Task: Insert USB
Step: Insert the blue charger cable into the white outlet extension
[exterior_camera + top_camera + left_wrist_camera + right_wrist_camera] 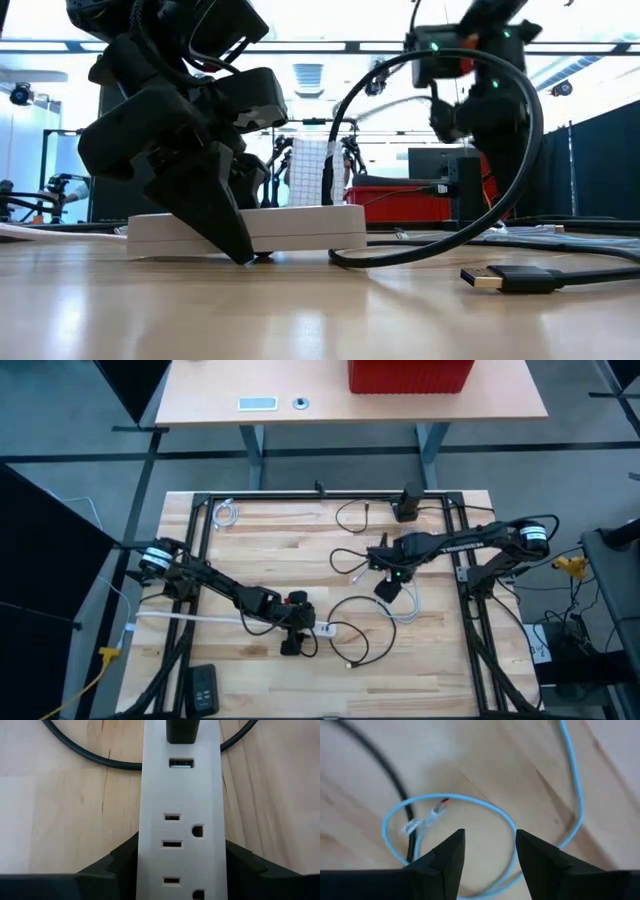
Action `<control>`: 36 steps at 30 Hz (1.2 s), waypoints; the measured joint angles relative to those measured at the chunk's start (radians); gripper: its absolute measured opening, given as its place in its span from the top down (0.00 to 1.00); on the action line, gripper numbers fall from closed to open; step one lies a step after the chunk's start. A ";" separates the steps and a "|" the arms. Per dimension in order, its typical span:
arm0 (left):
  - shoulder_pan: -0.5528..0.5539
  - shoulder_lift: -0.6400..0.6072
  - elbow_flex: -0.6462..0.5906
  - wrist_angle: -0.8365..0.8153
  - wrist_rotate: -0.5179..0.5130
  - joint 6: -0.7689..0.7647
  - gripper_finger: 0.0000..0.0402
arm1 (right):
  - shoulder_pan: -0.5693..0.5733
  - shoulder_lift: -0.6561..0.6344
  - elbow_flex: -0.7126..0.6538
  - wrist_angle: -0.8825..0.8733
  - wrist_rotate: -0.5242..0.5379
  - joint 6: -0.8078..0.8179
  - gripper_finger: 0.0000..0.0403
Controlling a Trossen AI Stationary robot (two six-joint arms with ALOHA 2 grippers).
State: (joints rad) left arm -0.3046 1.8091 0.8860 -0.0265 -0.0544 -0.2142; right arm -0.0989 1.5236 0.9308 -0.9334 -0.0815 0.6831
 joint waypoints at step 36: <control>0.000 -0.001 0.002 -0.015 -0.007 0.069 0.52 | 0.134 0.006 -0.024 0.148 -0.023 0.214 0.66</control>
State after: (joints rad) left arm -0.3050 1.8084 0.8879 -0.0416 -0.0616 -0.1450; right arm 0.0352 1.5299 0.9070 -0.7857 -0.1043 0.8967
